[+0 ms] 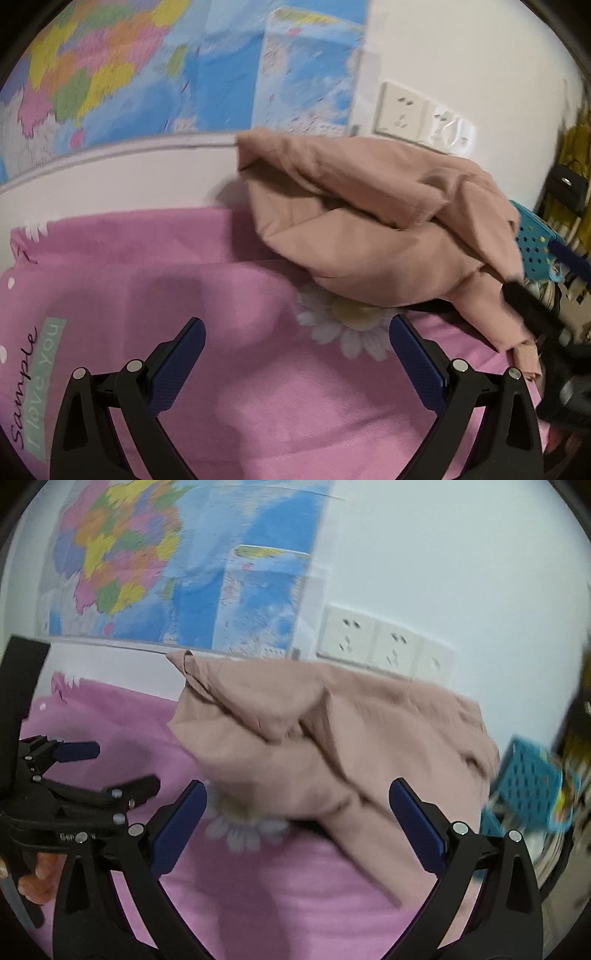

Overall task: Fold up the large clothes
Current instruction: 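Grasp the pink jacket with both grippers and lift it off the bed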

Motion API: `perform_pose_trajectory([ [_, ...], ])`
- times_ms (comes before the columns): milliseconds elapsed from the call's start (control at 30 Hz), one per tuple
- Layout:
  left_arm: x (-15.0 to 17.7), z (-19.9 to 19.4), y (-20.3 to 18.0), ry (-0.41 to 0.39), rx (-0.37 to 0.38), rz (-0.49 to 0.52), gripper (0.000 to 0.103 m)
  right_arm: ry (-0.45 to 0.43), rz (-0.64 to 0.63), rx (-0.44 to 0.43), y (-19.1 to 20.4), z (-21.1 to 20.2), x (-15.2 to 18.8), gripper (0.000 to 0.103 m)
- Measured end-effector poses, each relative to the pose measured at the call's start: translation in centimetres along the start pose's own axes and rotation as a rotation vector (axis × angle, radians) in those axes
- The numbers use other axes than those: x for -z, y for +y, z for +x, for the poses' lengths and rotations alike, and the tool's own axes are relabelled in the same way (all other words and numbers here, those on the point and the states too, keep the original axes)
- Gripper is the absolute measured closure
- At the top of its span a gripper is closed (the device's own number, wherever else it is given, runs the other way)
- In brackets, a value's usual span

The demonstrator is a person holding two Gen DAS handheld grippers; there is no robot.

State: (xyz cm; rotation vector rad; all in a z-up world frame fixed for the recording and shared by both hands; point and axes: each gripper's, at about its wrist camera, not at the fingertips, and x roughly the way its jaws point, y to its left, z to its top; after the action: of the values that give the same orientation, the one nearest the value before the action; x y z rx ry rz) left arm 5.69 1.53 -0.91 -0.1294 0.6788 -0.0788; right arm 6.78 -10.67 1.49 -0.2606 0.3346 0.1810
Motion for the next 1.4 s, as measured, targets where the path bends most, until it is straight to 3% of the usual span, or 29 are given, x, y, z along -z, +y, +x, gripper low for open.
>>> perform_pose_trajectory([
  [100,-0.3,1.5,1.0,0.029,-0.011,-0.013,0.007,-0.007,-0.132,-0.010,1.2,3.1,-2.4,0.006],
  [267,-0.5,4.0,2.1,0.068,-0.026,-0.009,0.007,0.074,-0.312,-0.035,3.2,9.5,-4.1,0.012],
  [333,-0.5,4.7,2.5,0.080,-0.022,-0.018,0.007,0.089,-0.381,0.016,3.8,11.6,-4.0,0.014],
  [400,-0.4,5.4,2.9,0.090,-0.020,-0.022,0.007,0.109,-0.422,0.066,3.9,13.4,-3.8,0.027],
  [433,-0.4,5.9,3.0,0.095,-0.020,-0.019,0.007,0.140,-0.417,0.068,3.4,14.4,-4.0,0.039],
  [500,-0.5,6.4,3.1,0.098,-0.014,-0.012,0.007,0.159,-0.374,0.015,2.3,14.7,-4.3,0.058],
  [567,-0.6,7.0,3.3,0.099,0.010,-0.005,0.007,0.142,-0.328,-0.027,0.6,13.9,-5.5,0.073],
  [667,-0.7,7.6,3.4,0.097,0.132,0.018,0.007,0.074,-0.271,-0.045,-2.1,11.2,-8.6,0.082],
  [833,-1.2,7.3,2.7,0.034,0.209,0.097,0.007,-0.030,-0.107,-0.069,-8.0,6.8,-14.6,0.085],
  [1033,-1.8,5.3,0.8,-0.067,0.282,0.178,0.007,-0.131,0.028,-0.056,-12.9,2.0,-18.6,0.086],
  [1233,-2.6,3.3,-2.4,-0.153,0.409,0.255,0.007,-0.155,0.066,-0.048,-15.0,-0.6,-19.5,0.086],
  [1333,-3.1,3.2,-3.7,-0.204,0.431,0.318,0.007,-0.155,0.067,-0.054,-15.4,-1.4,-19.3,0.086],
  [1400,-3.9,4.3,-4.2,-0.184,0.433,0.314,0.007,-0.156,0.072,-0.054,-15.3,-1.7,-19.0,0.086],
])
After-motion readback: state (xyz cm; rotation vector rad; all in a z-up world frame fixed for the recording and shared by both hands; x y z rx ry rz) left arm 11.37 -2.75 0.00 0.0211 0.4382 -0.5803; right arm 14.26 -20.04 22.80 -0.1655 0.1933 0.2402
